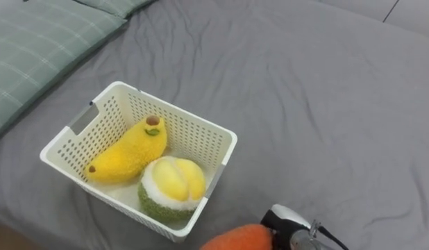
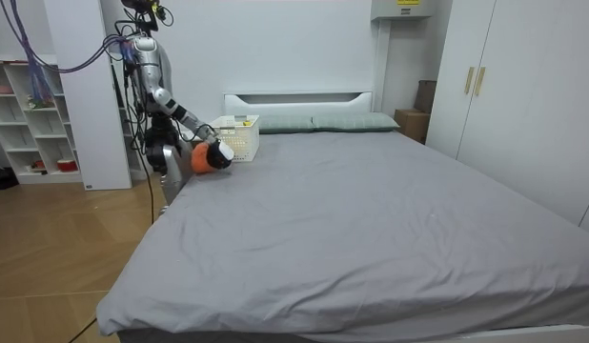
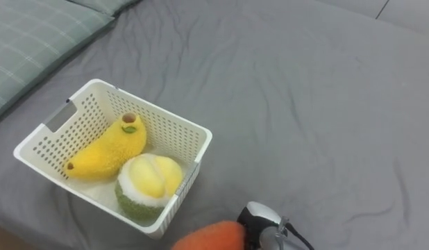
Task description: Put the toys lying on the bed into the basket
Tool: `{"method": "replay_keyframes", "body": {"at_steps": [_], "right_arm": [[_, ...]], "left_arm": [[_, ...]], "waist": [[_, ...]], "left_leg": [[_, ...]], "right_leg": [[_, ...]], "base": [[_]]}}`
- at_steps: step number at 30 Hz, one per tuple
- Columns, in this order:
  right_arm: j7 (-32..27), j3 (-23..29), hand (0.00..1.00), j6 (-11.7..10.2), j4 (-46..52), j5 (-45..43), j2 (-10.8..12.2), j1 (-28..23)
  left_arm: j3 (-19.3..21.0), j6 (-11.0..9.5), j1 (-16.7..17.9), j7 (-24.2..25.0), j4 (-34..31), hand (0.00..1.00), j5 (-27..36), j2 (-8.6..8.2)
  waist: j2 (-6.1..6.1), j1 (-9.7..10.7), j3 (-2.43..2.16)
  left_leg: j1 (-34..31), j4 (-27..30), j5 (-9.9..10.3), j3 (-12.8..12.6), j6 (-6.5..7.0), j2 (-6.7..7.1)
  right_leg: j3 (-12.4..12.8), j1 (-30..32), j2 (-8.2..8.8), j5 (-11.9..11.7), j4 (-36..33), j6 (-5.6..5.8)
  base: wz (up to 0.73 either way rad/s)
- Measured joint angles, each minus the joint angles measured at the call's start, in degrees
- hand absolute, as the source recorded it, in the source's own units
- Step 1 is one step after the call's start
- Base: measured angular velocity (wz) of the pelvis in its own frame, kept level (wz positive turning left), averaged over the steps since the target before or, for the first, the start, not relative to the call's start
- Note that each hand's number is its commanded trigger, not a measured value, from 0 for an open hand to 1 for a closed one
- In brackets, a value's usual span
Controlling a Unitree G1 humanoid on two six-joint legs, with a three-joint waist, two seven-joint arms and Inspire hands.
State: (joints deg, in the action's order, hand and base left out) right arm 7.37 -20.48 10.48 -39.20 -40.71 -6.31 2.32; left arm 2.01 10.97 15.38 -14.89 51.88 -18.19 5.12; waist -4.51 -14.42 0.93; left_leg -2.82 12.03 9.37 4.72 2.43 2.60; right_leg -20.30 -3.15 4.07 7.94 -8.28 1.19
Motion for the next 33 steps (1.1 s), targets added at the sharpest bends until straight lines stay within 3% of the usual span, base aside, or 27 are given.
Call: {"method": "replay_keyframes", "body": {"at_steps": [4,11,13,19,21,24,28,33], "right_arm": [[-0.43,2.48,1.0,-0.24,4.19,2.05,-0.58,-0.17],[-2.18,8.73,1.0,-1.49,16.32,6.26,-1.2,-3.07],[-2.49,10.63,1.0,-2.56,20.02,7.47,-1.33,-4.12],[-3.08,15.59,1.0,-2.43,29.62,7.66,-2.94,-5.95],[-3.74,17.05,1.0,-2.38,31.65,7.54,-2.99,-6.08],[-4.36,17.48,1.0,-2.3,36.13,7.42,-3.39,-6.13],[-4.36,17.51,1.0,-2.32,42.34,7.42,-4.49,-6.09],[-4.21,19.42,1.0,-2.32,43.26,8.25,-4.93,-5.82]], "left_arm": [[0.33,0.21,0.42,0.19,1.04,0.0,0.09,0.06],[3.53,-0.21,1.49,0.28,1.14,0.0,0.06,0.05],[3.6,-0.67,2.12,0.23,1.28,0.0,0.08,0.05],[5.26,-1.37,2.6,0.53,1.3,0.0,0.1,0.07],[5.81,-1.71,2.28,0.53,1.97,0.0,0.33,0.06],[6.29,-1.71,2.06,0.59,1.97,0.0,0.63,0.09],[6.8,-1.79,1.43,0.86,1.98,0.0,0.63,0.13],[7.0,-2.2,0.72,0.92,2.8,0.0,0.76,0.12]], "waist": [[0.47,0.51,0.21],[0.01,2.74,-0.18],[0.08,4.31,-0.2],[0.23,6.91,-0.69],[0.3,7.01,-1.0],[0.22,7.77,-1.09],[0.32,8.15,-1.03],[0.3,8.13,-1.03]], "left_leg": [[1.49,-0.51,0.0,-0.2,0.03,-0.17],[2.64,-0.89,0.01,-1.61,0.09,-0.41],[3.58,-1.25,0.1,-2.93,0.19,-0.65],[4.9,-1.97,0.13,-4.7,0.21,-0.99],[5.5,-2.48,0.12,-5.32,0.23,-1.04],[5.83,-2.81,0.13,-6.08,0.23,-1.15],[6.07,-3.2,0.14,-6.31,0.24,-1.23],[6.26,-3.31,0.14,-6.27,0.25,-1.22]], "right_leg": [[0.69,-0.85,0.06,0.01,-0.23,0.02],[2.17,-1.28,0.01,0.02,-0.34,0.02],[3.13,-1.71,-0.09,0.02,-0.35,0.05],[5.5,-1.68,-0.41,-0.01,-0.59,0.04],[6.42,-1.68,-0.49,-0.04,-0.62,0.05],[7.23,-1.51,-0.61,-0.09,-0.65,0.07],[7.64,-1.46,-0.69,-0.16,-0.65,0.08],[7.73,-1.57,-0.69,-0.16,-0.67,0.09]], "base": [[-0.07],[-0.09],[-0.16],[-0.2],[-0.22],[-0.14],[-0.04],[0.0]]}}
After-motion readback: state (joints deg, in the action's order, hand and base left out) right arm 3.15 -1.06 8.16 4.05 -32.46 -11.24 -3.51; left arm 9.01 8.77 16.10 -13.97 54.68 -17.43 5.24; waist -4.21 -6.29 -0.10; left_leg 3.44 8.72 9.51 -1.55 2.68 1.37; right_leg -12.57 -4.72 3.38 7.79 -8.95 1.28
